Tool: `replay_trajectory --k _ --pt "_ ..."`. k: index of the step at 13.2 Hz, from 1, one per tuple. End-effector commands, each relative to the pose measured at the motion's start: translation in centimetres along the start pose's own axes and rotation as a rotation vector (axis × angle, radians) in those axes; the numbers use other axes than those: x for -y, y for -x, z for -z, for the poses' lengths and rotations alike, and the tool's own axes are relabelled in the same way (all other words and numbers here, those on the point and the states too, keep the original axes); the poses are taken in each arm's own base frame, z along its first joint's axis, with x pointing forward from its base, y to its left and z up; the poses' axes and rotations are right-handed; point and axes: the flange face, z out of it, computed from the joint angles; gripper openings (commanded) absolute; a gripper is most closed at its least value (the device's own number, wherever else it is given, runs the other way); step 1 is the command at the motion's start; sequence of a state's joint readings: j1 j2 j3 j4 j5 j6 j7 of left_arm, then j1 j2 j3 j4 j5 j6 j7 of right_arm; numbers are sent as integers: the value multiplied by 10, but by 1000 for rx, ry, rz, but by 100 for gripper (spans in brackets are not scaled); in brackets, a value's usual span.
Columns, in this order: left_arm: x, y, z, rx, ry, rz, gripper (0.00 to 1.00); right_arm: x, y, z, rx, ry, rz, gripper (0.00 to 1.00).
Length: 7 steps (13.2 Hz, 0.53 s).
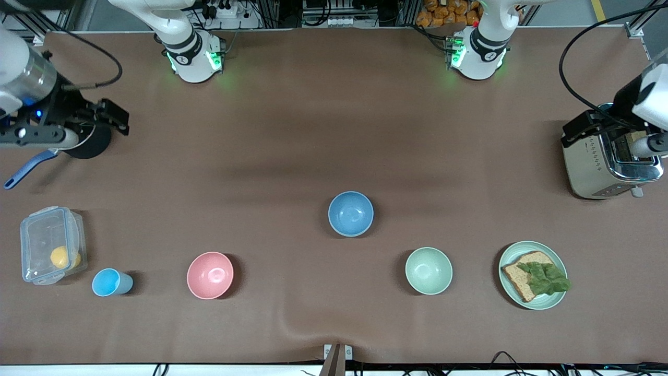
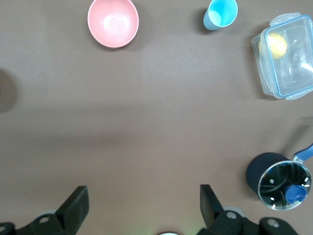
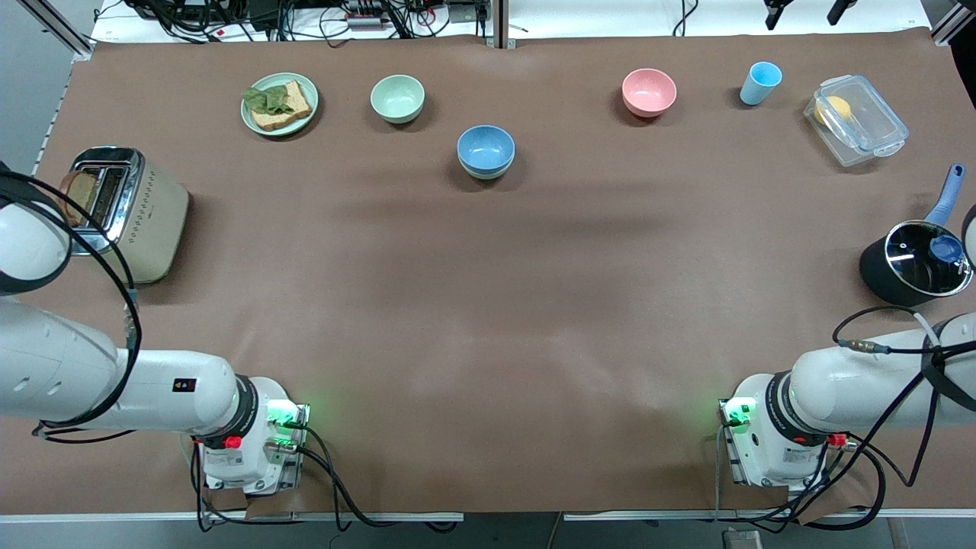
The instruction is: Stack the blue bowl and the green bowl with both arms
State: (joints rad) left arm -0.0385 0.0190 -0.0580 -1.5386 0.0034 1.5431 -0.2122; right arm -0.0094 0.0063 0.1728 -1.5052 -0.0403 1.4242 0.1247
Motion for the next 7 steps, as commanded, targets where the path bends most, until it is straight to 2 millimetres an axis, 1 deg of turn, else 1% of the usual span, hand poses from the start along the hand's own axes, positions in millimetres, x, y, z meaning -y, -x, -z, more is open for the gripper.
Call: replay_trajectory --k 1,4,6,7 --pt "-3 11 2 16 0 -71 100 -24 14 7 -1 11 89 100" --pt "-7 13 2 31 -6 -80 100 -41 12 8 -10 -8 84 100" --pt "-4 13 3 32 -9 -80 100 -63 8 9 -41 -21 81 100" --pt "-4 14 5 29 -7 -79 100 -70 7 10 -50 -21 69 100"
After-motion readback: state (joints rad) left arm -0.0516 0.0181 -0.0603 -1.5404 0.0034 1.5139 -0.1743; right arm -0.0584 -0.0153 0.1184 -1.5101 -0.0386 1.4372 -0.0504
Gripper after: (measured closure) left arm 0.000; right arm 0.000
